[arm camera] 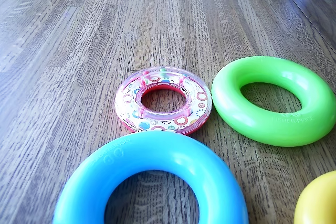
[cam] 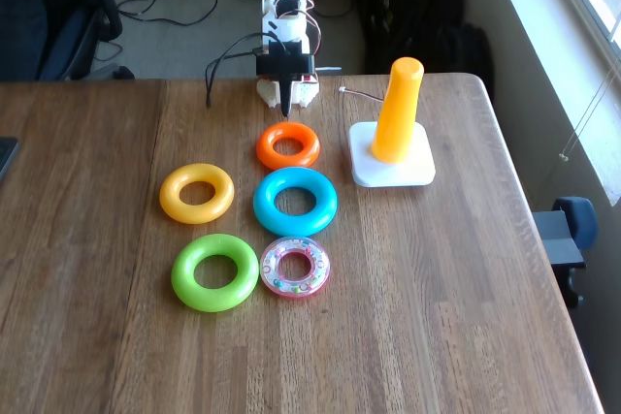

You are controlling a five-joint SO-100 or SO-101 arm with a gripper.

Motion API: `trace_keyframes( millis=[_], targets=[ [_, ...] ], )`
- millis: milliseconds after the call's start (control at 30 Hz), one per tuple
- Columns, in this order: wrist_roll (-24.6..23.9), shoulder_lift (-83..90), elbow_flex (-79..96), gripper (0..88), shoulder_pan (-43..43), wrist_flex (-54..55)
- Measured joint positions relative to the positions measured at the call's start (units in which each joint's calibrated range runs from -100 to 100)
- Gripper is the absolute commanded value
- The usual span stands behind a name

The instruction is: Pick and place the blue ring

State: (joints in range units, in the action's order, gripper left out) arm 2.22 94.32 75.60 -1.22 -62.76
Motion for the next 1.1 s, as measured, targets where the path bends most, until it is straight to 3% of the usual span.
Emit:
trace_keyframes(
  millis=[333,567,767,1100],
  targets=[
    [0.5,0.0,0.0,35.6,0.0,0.0],
    [-0.7,0.0,0.0,35.8,0.0,0.1],
    [-3.6,-2.1,-0.1,35.7,0.0,6.7],
    [-4.8,-30.9,-13.3,35.8,0.0,14.3]
  ],
)
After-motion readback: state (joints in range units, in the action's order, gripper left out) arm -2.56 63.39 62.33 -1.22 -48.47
